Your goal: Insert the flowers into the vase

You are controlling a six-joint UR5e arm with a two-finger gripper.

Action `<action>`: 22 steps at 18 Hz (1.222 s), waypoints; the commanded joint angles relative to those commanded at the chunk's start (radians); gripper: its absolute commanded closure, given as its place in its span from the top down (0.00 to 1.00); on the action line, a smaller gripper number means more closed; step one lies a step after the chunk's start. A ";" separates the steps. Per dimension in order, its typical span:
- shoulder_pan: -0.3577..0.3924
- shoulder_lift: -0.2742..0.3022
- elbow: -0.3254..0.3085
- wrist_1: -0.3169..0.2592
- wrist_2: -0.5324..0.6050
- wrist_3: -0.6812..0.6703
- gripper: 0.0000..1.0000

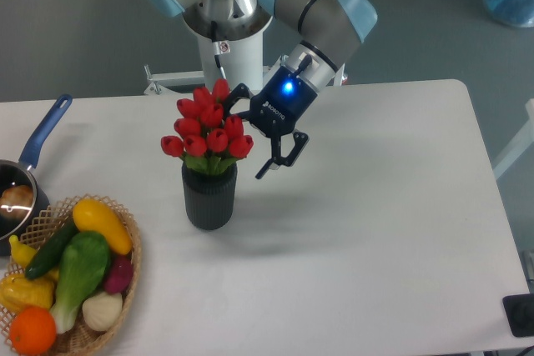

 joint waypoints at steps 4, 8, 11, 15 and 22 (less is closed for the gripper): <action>-0.011 0.005 0.005 -0.018 0.002 -0.012 1.00; -0.078 0.025 0.040 -0.020 0.002 -0.093 1.00; -0.120 0.011 0.096 -0.020 0.003 -0.129 1.00; -0.133 -0.031 0.118 -0.020 0.006 -0.114 1.00; -0.110 -0.025 0.124 -0.019 0.049 -0.104 1.00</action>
